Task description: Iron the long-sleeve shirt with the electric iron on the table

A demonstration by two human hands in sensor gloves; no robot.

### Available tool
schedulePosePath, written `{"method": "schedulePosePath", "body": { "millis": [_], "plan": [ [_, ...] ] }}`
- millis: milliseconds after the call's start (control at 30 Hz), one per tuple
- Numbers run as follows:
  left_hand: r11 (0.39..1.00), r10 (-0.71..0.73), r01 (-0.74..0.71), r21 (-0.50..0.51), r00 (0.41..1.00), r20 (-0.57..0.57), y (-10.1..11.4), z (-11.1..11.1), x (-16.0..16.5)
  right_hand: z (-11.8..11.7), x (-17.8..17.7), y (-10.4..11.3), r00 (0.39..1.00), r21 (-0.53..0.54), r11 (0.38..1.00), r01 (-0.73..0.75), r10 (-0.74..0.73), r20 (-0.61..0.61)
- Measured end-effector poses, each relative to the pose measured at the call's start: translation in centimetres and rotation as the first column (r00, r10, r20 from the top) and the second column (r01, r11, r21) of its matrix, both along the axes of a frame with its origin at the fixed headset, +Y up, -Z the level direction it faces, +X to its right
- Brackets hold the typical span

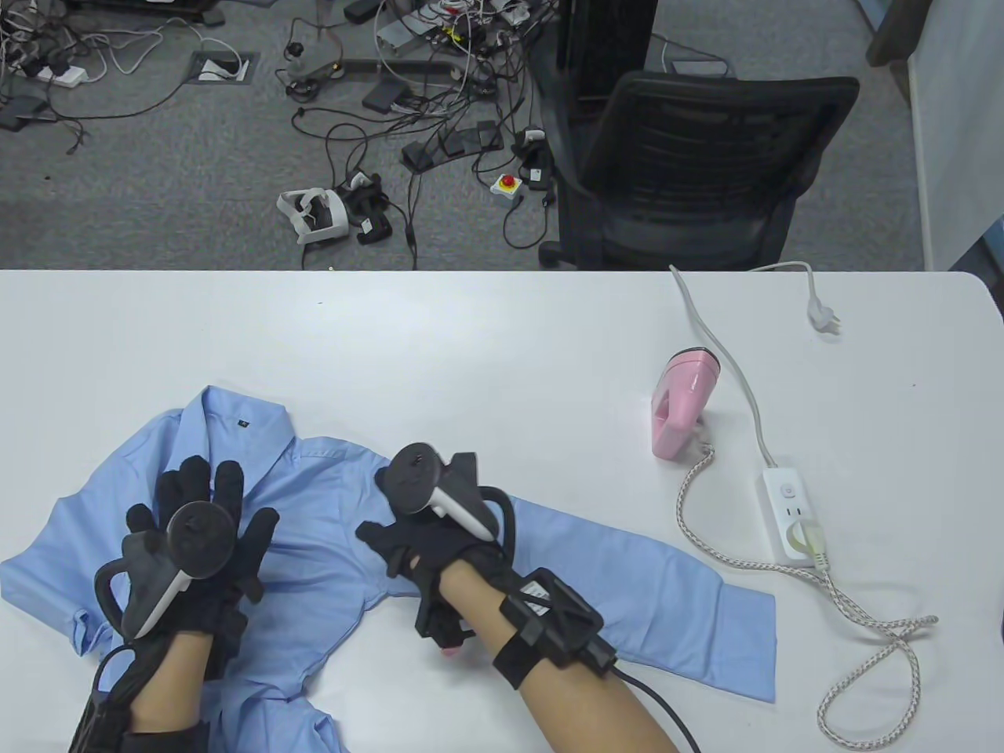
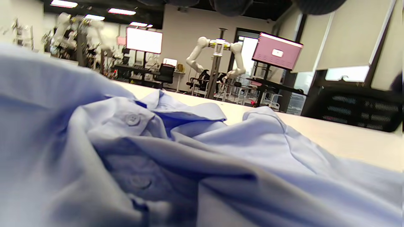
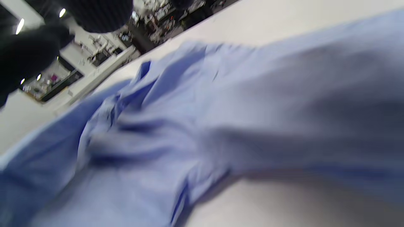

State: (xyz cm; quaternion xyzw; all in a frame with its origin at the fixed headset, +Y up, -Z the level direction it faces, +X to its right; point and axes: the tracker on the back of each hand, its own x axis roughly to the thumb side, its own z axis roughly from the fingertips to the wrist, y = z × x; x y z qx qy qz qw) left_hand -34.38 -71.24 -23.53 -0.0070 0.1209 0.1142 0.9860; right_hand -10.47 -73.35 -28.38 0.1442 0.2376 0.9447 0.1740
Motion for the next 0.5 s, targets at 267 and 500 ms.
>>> {"method": "schedulePosePath", "body": {
  "millis": [267,500],
  "plan": [
    [0.999,0.036,-0.036,-0.034,0.999,-0.002,-0.4,-0.2,-0.4,2.0,-2.8,-5.3,0.93,0.063,0.958,-0.281,0.288,-0.23],
    [0.996,0.084,-0.087,-0.025,0.992,-0.094,-0.2,0.2,-2.1,-2.9,8.3,-5.1,0.976,-0.069,0.974,-0.214,0.216,0.017]
  ]
}}
